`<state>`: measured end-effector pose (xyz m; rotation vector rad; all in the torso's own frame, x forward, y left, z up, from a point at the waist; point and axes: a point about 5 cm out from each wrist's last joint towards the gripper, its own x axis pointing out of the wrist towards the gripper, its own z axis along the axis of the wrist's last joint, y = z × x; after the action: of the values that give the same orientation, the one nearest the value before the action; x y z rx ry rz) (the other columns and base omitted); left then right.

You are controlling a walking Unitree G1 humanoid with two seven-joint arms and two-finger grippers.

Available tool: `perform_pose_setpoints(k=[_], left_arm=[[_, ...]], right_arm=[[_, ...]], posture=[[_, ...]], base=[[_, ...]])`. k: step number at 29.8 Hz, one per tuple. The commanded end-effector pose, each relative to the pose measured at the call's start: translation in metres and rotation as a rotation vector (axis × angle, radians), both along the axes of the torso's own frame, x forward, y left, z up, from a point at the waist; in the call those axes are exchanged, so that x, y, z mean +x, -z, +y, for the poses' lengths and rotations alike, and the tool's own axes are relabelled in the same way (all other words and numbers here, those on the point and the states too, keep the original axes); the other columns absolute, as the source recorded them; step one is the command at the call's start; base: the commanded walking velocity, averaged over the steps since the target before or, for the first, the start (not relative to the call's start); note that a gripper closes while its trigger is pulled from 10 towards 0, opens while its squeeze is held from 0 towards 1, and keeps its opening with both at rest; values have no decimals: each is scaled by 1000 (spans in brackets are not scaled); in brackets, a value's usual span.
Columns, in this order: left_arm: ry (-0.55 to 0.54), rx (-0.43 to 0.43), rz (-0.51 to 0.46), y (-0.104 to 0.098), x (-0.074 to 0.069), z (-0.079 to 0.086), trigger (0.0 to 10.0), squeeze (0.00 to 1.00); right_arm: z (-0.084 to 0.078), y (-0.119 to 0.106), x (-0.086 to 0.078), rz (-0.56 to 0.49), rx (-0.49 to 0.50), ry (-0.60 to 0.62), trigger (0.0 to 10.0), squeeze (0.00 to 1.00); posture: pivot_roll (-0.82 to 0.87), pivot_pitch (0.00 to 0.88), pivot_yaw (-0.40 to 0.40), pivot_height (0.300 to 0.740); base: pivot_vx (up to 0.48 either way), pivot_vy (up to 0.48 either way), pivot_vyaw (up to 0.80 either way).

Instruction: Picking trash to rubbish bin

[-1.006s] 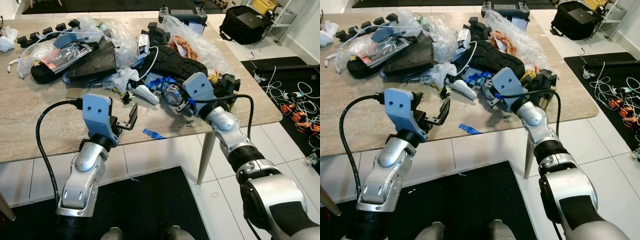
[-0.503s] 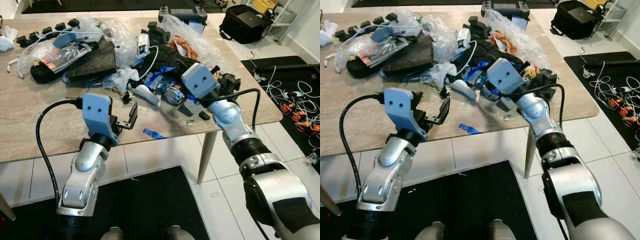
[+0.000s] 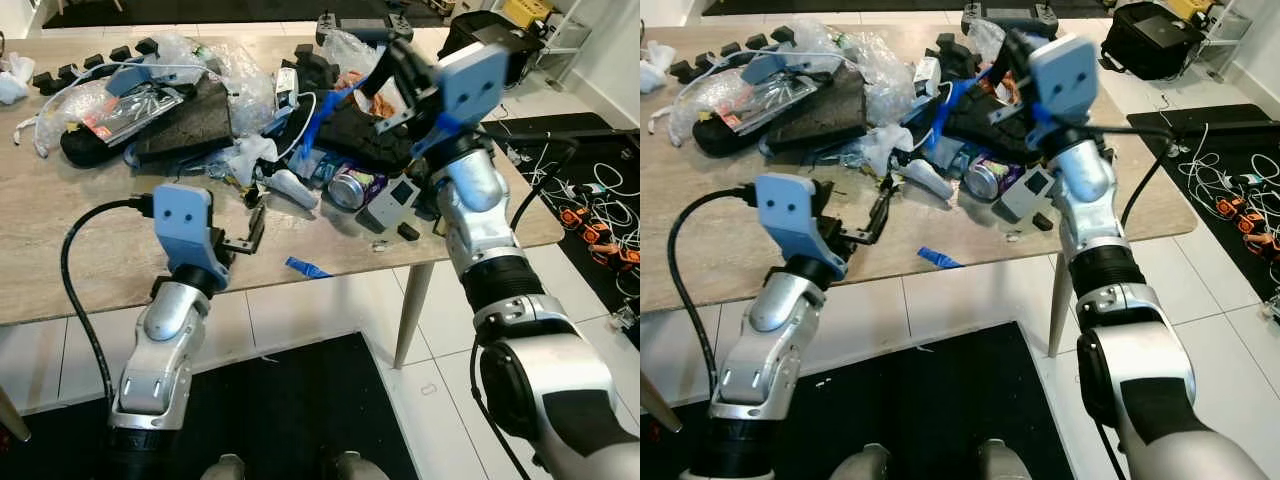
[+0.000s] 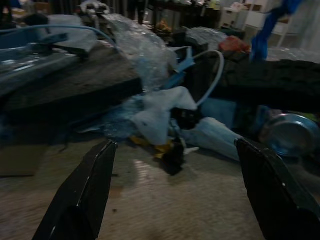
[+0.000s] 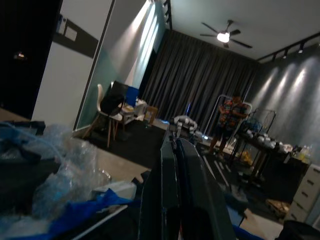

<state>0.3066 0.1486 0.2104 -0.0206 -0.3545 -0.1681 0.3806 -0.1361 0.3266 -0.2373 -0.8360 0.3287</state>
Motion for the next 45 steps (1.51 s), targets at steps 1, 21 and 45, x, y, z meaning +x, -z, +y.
perform_pose_setpoints(k=[1, 21, 45], left_arm=[[-25, -8, 21, 6, 1, 4, 10000, 0], [-193, -21, -41, -3, -12, 33, 10000, 0], [-225, -6, -86, -12, -12, 28, 10000, 0]], right_arm=[[-9, 7, -2, 17, -12, 18, 10000, 0], [-62, 49, -28, 143, 95, 147, 10000, 0], [-49, 51, -36, 193, 103, 129, 10000, 0]], posture=[[19, 170, -60, 740], [20, 131, -54, 740], [30, 135, -56, 740]], base=[[0, 0, 0], [0, 0, 0], [0, 0, -744]])
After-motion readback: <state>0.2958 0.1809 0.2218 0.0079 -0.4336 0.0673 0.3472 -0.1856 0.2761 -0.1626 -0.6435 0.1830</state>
